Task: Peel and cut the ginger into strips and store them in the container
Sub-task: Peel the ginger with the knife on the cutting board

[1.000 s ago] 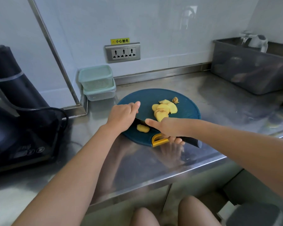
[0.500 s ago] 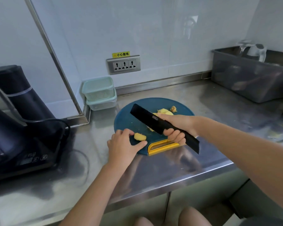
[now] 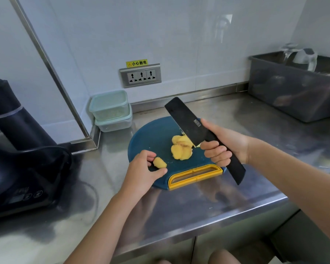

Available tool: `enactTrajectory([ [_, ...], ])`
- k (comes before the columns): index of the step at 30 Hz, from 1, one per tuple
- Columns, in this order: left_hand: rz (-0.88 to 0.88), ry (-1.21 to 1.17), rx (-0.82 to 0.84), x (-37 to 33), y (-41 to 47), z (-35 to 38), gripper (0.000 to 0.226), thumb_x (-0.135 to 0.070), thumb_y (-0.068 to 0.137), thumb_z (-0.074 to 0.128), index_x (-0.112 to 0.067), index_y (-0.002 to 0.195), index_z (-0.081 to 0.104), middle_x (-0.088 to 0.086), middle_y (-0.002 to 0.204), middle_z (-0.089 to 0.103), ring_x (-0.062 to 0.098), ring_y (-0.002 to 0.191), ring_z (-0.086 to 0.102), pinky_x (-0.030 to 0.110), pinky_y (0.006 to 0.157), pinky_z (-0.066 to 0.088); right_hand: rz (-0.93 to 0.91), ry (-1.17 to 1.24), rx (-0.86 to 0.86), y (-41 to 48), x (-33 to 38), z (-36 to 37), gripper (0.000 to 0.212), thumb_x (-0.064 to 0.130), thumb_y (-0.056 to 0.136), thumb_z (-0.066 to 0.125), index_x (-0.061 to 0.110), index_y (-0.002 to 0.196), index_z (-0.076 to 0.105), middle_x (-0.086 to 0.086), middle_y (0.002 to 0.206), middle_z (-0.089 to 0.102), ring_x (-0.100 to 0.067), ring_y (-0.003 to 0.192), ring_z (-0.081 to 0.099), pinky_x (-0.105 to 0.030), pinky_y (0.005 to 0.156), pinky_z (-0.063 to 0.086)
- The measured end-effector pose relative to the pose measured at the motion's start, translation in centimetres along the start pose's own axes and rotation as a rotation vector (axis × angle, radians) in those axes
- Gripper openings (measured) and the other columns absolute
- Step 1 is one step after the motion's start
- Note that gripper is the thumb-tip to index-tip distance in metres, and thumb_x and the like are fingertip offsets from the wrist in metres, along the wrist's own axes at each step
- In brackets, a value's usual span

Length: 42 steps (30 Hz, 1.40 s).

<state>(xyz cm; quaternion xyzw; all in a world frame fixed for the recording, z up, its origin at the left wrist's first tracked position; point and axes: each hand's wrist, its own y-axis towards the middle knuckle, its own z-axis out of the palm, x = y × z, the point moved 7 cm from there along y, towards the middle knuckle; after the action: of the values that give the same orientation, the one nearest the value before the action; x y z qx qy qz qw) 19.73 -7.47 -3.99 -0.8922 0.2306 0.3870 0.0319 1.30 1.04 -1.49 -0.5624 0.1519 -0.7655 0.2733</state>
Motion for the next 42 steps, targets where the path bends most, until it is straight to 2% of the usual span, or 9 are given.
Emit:
enactTrajectory([
  [3,0.007,0.011,-0.013,-0.1,-0.1,-0.2,0.042,-0.028,0.075,0.077,-0.021,0.110,0.055,-0.007,0.105,0.059,0.004,0.089,0.051,0.007,0.066,0.036,-0.024,-0.205,-0.179,-0.7,0.0,0.5,0.065,0.077,0.083,0.035,0.019,0.054,0.029,0.004,0.045,0.026,-0.011,0.034,0.023,-0.019,0.035,0.024],
  [7,-0.021,-0.018,-0.017,-0.5,-0.1,-0.5,0.050,-0.021,0.074,0.078,-0.019,0.117,0.052,-0.008,0.102,0.061,0.007,0.085,0.056,0.015,0.071,0.043,0.065,-0.465,-0.351,-0.1,-2.2,2.3,0.066,0.081,0.080,0.038,0.020,0.056,0.035,0.002,0.048,0.031,-0.013,0.038,0.028,-0.021,0.038,0.028],
  [10,-0.045,-0.037,-0.032,-0.9,-0.1,-0.9,0.051,-0.018,0.072,0.080,-0.018,0.114,0.049,-0.008,0.100,0.060,0.008,0.077,0.060,0.018,0.067,0.046,0.128,-0.500,-0.350,1.0,-4.1,3.9,0.067,0.081,0.081,0.038,0.019,0.056,0.036,0.003,0.045,0.034,-0.013,0.036,0.030,-0.020,0.039,0.028],
  [15,-0.111,-0.235,-0.156,-0.6,-0.4,-1.8,0.042,-0.021,0.067,0.084,-0.020,0.086,0.047,-0.008,0.086,0.062,0.009,0.077,0.063,0.025,0.067,0.050,0.146,-0.515,-0.330,1.9,-4.6,4.4,0.069,0.082,0.081,0.036,0.018,0.057,0.036,0.002,0.046,0.035,-0.013,0.037,0.030,-0.022,0.041,0.029],
  [19,-0.237,-0.458,-0.075,1.6,-0.1,-0.9,0.023,-0.014,0.073,0.080,-0.012,0.084,0.060,0.006,0.084,0.071,0.016,0.077,0.068,0.029,0.074,0.054,0.169,-0.557,-0.349,2.0,-4.6,4.3,0.068,0.082,0.081,0.035,0.018,0.060,0.036,0.002,0.046,0.035,-0.013,0.036,0.030,-0.021,0.041,0.028],
  [24,-0.317,-0.698,0.035,2.1,0.6,-0.1,0.011,-0.001,0.076,0.073,-0.002,0.084,0.065,0.010,0.074,0.072,0.015,0.069,0.070,0.019,0.064,0.057,0.200,-0.570,-0.335,1.9,-4.5,4.0,0.068,0.083,0.081,0.035,0.019,0.059,0.036,0.003,0.046,0.034,-0.012,0.036,0.030,-0.021,0.040,0.028],
  [28,-0.312,-0.591,0.081,1.8,1.4,-0.1,0.013,-0.007,0.074,0.077,-0.004,0.077,0.064,0.005,0.067,0.070,0.012,0.064,0.068,0.018,0.061,0.056,0.215,-0.591,-0.328,1.9,-4.3,3.9,0.068,0.083,0.081,0.035,0.019,0.058,0.036,0.003,0.046,0.035,-0.012,0.036,0.031,-0.020,0.040,0.029],
  [33,-0.337,-0.502,0.176,1.4,1.8,-0.2,0.019,-0.011,0.074,0.079,-0.005,0.085,0.064,0.004,0.071,0.068,0.004,0.056,0.065,0.015,0.053,0.052,0.213,-0.593,-0.326,1.9,-4.2,3.9,0.068,0.082,0.082,0.033,0.019,0.058,0.035,0.003,0.045,0.034,-0.011,0.035,0.030,-0.021,0.040,0.029],
  [42,-0.257,-0.460,0.156,1.3,1.4,-0.4,0.019,-0.012,0.069,0.082,-0.008,0.080,0.067,0.006,0.077,0.071,0.012,0.071,0.068,0.020,0.065,0.057,0.198,-0.610,-0.322,2.2,-4.0,3.9,0.068,0.083,0.081,0.034,0.018,0.058,0.034,0.002,0.047,0.034,-0.013,0.037,0.030,-0.023,0.042,0.029],
])
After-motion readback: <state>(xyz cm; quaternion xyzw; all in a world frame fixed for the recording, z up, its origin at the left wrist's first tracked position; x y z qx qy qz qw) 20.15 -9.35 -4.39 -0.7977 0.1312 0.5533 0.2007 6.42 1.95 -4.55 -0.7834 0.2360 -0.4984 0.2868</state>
